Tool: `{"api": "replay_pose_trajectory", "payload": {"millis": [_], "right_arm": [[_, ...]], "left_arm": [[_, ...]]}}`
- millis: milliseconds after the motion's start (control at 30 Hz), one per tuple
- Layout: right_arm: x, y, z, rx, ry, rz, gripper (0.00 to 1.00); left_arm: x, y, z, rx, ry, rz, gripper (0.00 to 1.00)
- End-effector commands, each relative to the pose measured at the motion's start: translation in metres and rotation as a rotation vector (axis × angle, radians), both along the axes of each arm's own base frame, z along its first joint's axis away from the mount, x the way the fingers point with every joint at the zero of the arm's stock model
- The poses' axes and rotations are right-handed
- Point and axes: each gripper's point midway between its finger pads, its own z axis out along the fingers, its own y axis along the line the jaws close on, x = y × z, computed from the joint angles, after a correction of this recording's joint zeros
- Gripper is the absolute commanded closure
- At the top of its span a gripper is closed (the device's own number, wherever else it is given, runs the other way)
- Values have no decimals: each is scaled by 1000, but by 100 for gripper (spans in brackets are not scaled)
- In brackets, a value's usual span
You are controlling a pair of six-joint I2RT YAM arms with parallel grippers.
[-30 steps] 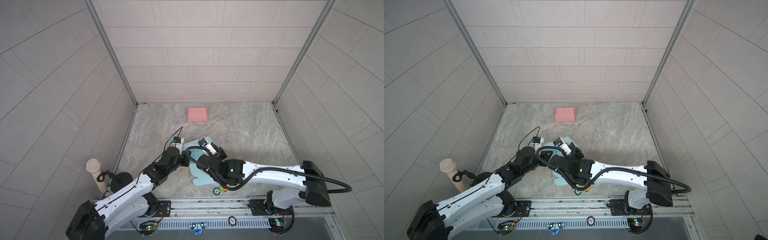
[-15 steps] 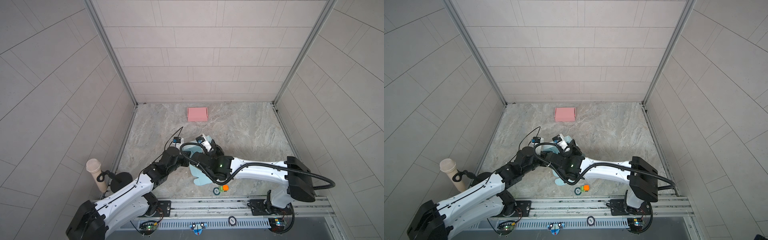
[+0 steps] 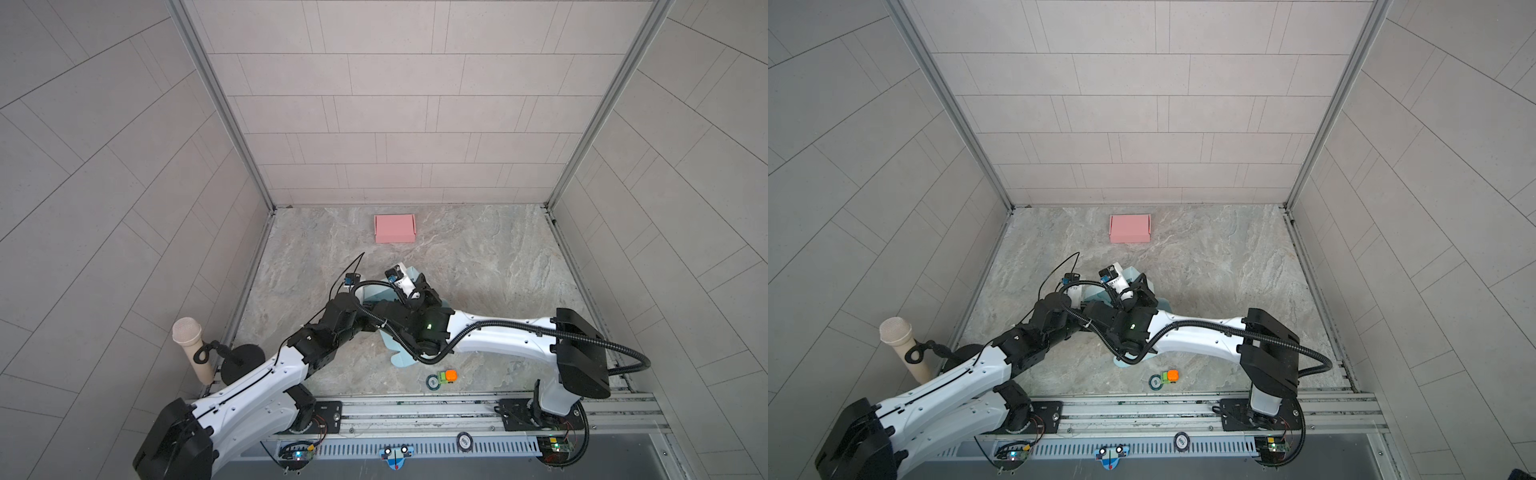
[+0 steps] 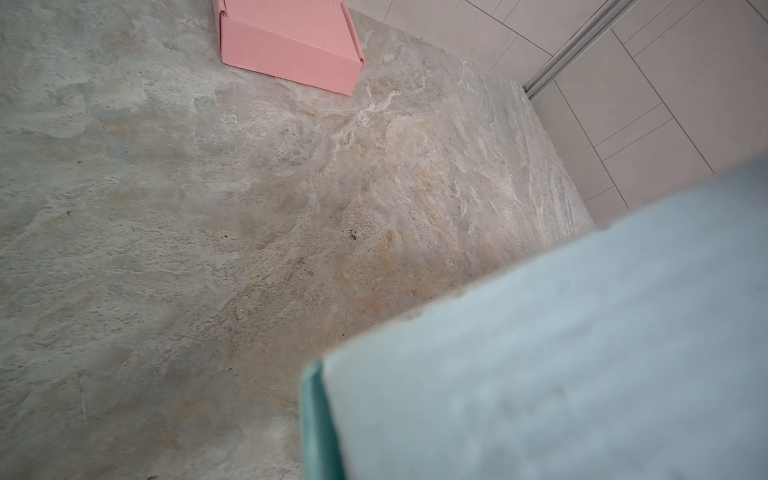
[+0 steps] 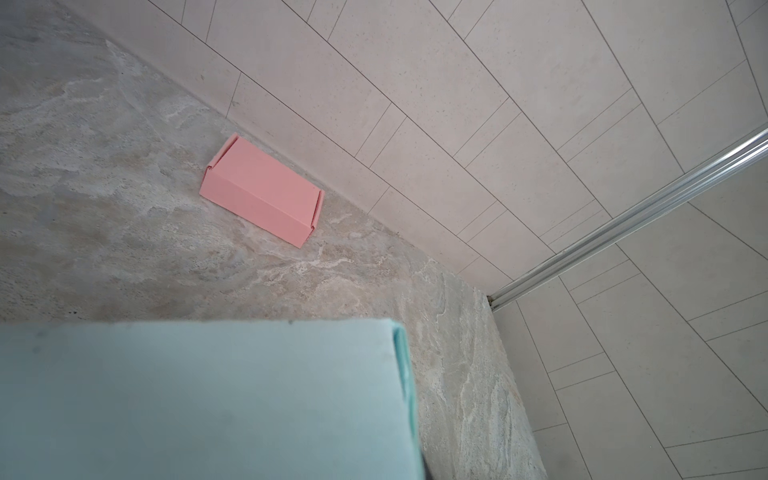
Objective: Fold the paper box
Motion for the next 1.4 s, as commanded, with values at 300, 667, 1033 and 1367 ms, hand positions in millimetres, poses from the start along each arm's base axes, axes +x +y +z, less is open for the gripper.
{"api": "replay_pose_trajectory", "payload": {"millis": [300,667,1033,1367], "right_arm": [[3,-7,-5,-10,-7,-28,99],[0,-13,8,44,-32,-29,83],[-9,-15,21,125,-34,12,69],[-24,-16,30,201,-17,67,53]], "left_arm": [[-5,-22,31,-92,-79,-104,89],[-5,-21,29,-90,-76,-97,89],[-4,-21,23,-78,-66,-93,89],[-2,-19,20,-62,-63,-85,89]]}}
